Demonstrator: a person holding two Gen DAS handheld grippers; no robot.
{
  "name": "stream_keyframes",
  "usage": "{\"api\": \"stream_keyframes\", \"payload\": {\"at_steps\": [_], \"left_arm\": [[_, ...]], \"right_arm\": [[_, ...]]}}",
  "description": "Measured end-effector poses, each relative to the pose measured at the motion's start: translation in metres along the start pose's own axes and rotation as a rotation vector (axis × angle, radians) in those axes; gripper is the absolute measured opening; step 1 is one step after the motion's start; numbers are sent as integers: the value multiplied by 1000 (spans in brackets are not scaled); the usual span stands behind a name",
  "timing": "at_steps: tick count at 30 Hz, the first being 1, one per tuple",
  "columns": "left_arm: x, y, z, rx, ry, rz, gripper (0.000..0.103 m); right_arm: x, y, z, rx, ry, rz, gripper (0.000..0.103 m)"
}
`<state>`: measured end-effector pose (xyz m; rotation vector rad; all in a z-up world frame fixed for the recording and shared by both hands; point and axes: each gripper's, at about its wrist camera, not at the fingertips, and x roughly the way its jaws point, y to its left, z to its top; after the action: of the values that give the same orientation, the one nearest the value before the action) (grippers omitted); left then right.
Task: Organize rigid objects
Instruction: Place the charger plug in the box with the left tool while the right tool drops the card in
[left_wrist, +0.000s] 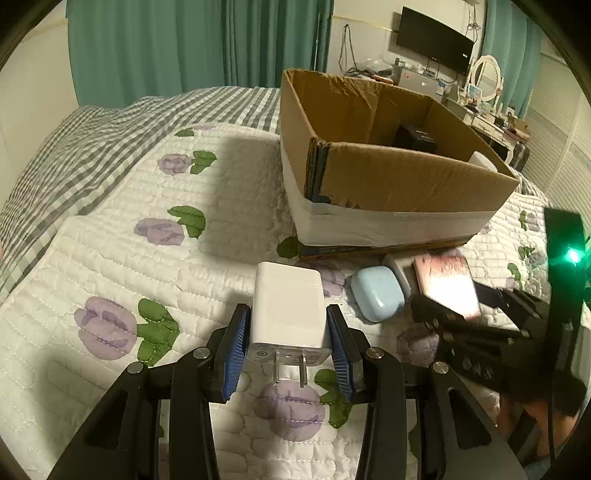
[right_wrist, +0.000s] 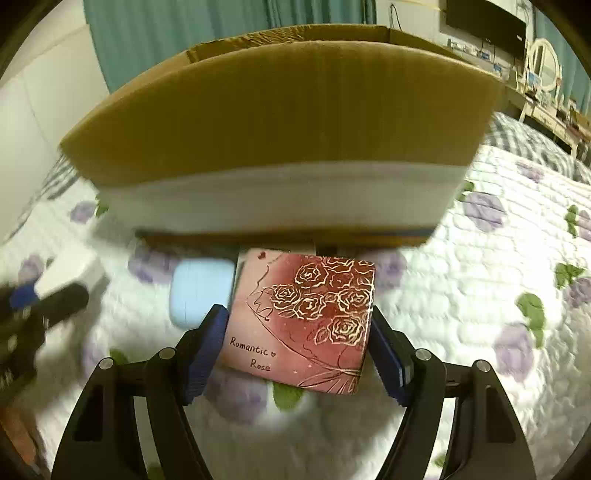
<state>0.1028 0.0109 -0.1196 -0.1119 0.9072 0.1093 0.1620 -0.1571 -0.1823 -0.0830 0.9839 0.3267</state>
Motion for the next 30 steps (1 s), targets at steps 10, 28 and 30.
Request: {"api": "stream_keyframes", "payload": {"at_steps": [10, 28, 30], "left_arm": [[-26, -15, 0, 32, -45, -39, 42], [-78, -31, 43, 52, -134, -102, 42], [-82, -37, 68, 71, -164, -115, 42]], "right_arm": [[-48, -18, -19, -7, 20, 18, 11], [-155, -14, 28, -48, -254, 95, 9], [-168, -16, 50, -68, -295, 95, 9]]}}
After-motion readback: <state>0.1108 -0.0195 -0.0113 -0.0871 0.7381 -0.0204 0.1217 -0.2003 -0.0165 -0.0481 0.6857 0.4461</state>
